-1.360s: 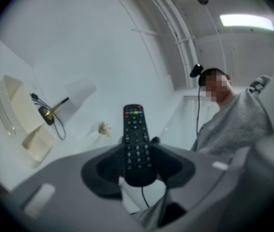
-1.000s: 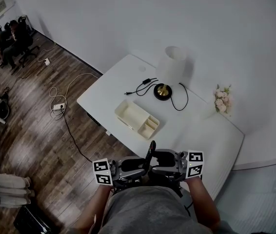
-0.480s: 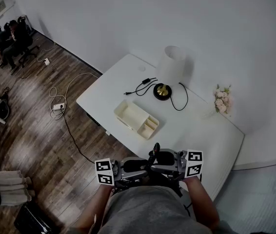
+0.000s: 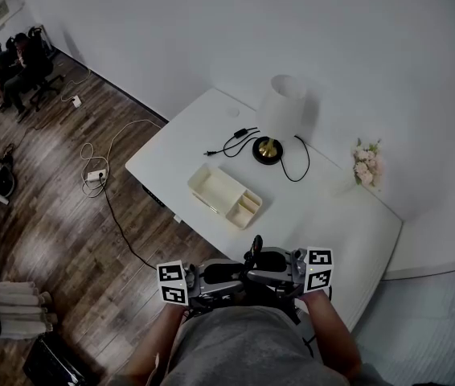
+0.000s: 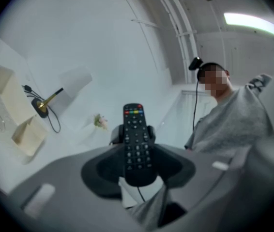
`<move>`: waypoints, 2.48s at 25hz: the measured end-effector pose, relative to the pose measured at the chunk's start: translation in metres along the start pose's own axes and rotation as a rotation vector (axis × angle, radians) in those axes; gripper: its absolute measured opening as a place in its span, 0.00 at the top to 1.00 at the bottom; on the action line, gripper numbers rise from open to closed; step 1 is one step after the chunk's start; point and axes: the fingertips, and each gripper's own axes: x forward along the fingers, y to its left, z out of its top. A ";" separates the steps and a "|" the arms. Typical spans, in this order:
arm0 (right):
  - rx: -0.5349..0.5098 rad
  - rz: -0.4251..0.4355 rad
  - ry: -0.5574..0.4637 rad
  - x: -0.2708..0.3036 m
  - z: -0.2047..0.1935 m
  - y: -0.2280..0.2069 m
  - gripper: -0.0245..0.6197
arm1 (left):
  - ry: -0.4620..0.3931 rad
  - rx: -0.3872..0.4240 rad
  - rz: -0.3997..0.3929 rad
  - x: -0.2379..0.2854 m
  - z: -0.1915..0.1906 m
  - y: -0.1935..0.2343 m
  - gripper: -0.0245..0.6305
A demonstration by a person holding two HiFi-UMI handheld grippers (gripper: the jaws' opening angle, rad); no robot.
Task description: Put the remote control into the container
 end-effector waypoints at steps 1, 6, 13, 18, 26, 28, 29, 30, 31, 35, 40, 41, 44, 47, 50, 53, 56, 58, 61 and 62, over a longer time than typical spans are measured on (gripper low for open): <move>0.004 0.000 0.001 0.000 -0.001 0.000 0.63 | -0.001 -0.001 0.000 0.000 0.000 0.000 0.68; 0.023 0.010 0.000 0.001 -0.007 -0.001 0.65 | 0.001 0.001 0.009 -0.003 -0.005 0.000 0.68; 0.044 0.020 0.001 0.008 -0.009 -0.003 0.65 | -0.039 -0.013 0.014 -0.011 -0.004 0.000 0.67; 0.064 0.035 0.003 0.013 -0.011 -0.002 0.65 | -0.061 -0.015 0.012 -0.017 -0.002 -0.002 0.67; 0.074 0.040 -0.009 0.016 -0.002 -0.004 0.65 | -0.121 -0.003 0.068 -0.040 0.011 0.001 0.70; 0.069 0.034 -0.006 0.018 0.000 -0.005 0.65 | -0.152 0.000 0.095 -0.051 0.016 0.001 0.73; 0.067 0.031 -0.003 0.019 0.000 -0.005 0.65 | -0.172 -0.002 0.107 -0.057 0.018 0.001 0.75; 0.066 0.030 0.001 0.020 0.001 -0.006 0.65 | -0.194 -0.004 0.118 -0.062 0.021 0.001 0.76; 0.067 0.031 0.004 0.021 0.001 -0.007 0.65 | -0.214 -0.005 0.131 -0.068 0.023 0.001 0.78; 0.070 0.037 0.030 0.027 0.004 -0.008 0.65 | -0.277 -0.002 0.208 -0.089 0.032 0.004 0.82; 0.074 0.051 0.051 0.031 0.009 -0.018 0.65 | -0.352 0.037 0.317 -0.109 0.041 0.007 0.96; 0.075 0.053 0.053 0.031 0.011 -0.022 0.65 | -0.368 0.042 0.336 -0.112 0.043 0.010 0.96; 0.081 0.064 0.055 0.031 0.016 -0.032 0.65 | -0.382 0.047 0.360 -0.114 0.046 0.013 0.96; 0.093 0.082 0.061 0.032 0.021 -0.040 0.65 | -0.377 0.051 0.381 -0.112 0.048 0.013 0.96; 0.105 0.099 0.076 0.032 0.026 -0.048 0.65 | -0.383 0.044 0.405 -0.108 0.054 0.016 0.96; 0.117 0.117 0.080 0.032 0.032 -0.056 0.65 | -0.370 0.038 0.426 -0.100 0.058 0.020 0.96; 0.126 0.124 0.082 0.026 0.037 -0.065 0.65 | -0.357 0.041 0.439 -0.087 0.062 0.026 0.96; 0.124 0.124 0.091 0.023 0.041 -0.071 0.65 | -0.356 0.050 0.445 -0.079 0.068 0.029 0.96; 0.130 0.125 0.105 0.017 0.044 -0.078 0.65 | -0.349 0.060 0.458 -0.068 0.072 0.035 0.96; 0.135 0.127 0.107 0.015 0.046 -0.080 0.65 | -0.345 0.062 0.464 -0.064 0.072 0.036 0.96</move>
